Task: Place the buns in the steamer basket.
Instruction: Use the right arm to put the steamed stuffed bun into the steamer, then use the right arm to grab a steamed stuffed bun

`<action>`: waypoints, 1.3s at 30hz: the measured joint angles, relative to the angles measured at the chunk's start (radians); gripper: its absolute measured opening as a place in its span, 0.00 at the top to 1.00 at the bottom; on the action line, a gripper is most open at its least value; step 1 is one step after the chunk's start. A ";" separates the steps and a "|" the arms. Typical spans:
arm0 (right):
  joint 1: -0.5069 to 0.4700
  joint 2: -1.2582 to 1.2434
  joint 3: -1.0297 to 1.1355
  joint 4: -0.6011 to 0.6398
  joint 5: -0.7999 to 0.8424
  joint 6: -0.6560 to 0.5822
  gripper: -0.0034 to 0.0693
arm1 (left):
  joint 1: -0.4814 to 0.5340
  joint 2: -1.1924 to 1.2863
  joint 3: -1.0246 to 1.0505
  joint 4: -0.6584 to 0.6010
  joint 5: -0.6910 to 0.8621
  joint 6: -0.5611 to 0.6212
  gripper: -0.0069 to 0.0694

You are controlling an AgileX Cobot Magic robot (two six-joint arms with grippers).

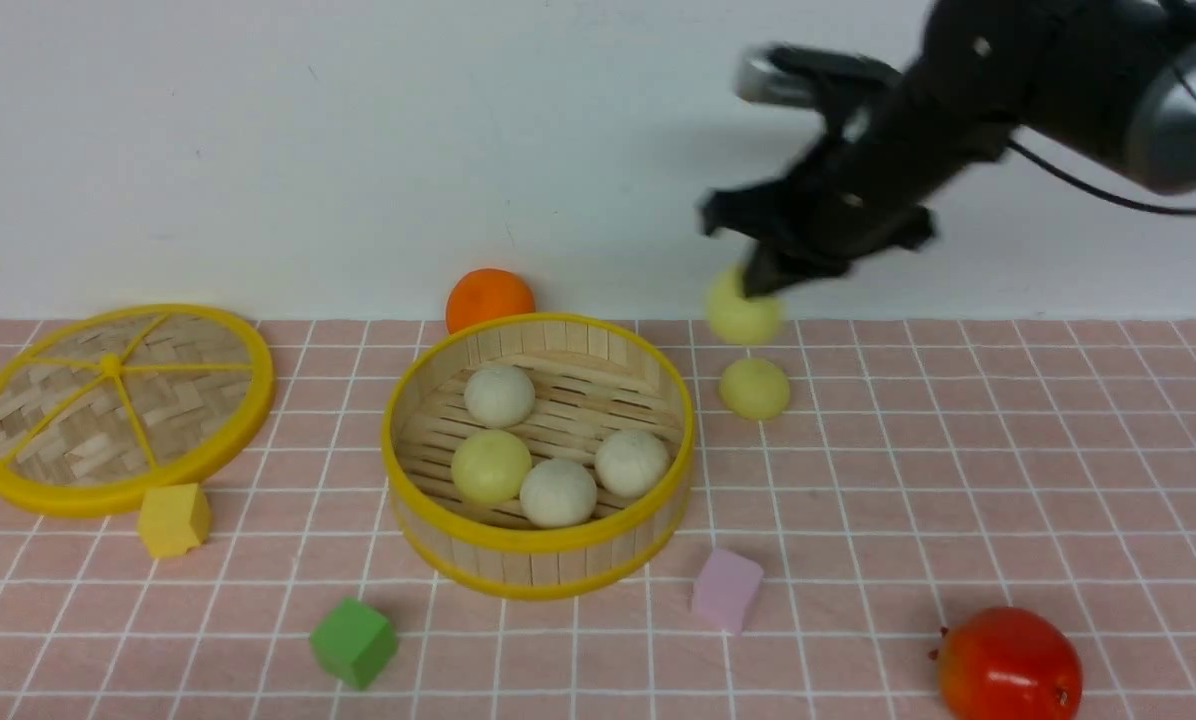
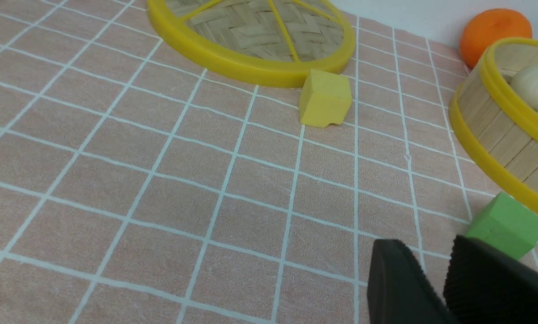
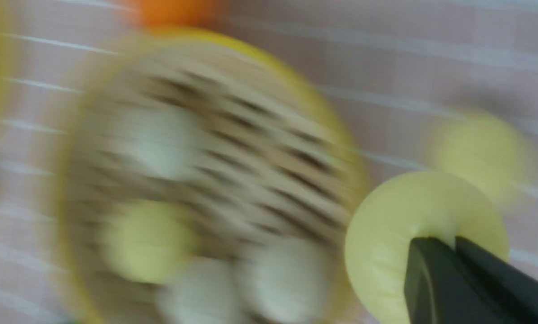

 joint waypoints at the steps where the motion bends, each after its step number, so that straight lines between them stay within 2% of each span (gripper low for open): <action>1: 0.017 0.017 -0.021 0.025 -0.014 -0.016 0.93 | 0.000 0.000 0.000 0.000 0.000 0.000 0.62; 2: 0.055 0.066 -0.046 0.058 -0.044 -0.038 0.93 | 0.000 0.000 0.000 0.000 0.000 0.000 0.62; 9: 0.121 0.239 -0.093 0.074 -0.082 -0.053 0.93 | 0.000 0.000 0.000 0.000 0.000 0.000 0.61; 15: 0.139 0.302 -0.104 0.084 -0.127 -0.053 0.93 | 0.000 0.000 0.000 0.000 0.000 0.000 0.60; 19: 0.139 0.301 -0.107 0.084 -0.130 -0.053 0.90 | 0.000 0.000 0.000 0.000 0.000 0.000 0.60; 21: 0.139 0.295 -0.107 0.085 -0.127 -0.053 0.82 | 0.000 0.000 0.000 0.000 0.000 0.000 0.60; 25: 0.139 0.255 -0.107 0.080 -0.104 -0.053 0.60 | 0.000 0.000 0.000 0.000 0.000 0.000 0.60; 27: 0.137 0.204 -0.107 0.042 -0.083 -0.053 0.43 | 0.000 0.000 0.000 0.000 0.000 0.000 0.60; 30: 0.123 0.138 -0.107 -0.049 -0.052 -0.051 0.28 | 0.000 0.000 0.000 0.000 0.000 0.000 0.60; 31: 0.118 0.134 -0.107 -0.065 -0.048 -0.051 0.27 | 0.000 0.000 0.000 0.000 0.000 0.000 0.60; 33: 0.084 0.098 -0.110 -0.172 -0.027 -0.014 0.22 | 0.000 0.000 0.000 0.000 0.000 0.000 0.60; 35: 0.052 0.098 -0.110 -0.243 -0.014 0.042 0.23 | 0.000 0.000 0.000 0.000 0.000 0.000 0.60; 38: 0.007 0.122 -0.110 -0.292 0.011 0.103 0.27 | 0.000 0.000 0.000 0.000 0.000 0.000 0.60; 39: -0.016 0.151 -0.110 -0.295 0.028 0.136 0.34 | 0.000 0.000 0.000 0.000 0.000 0.000 0.60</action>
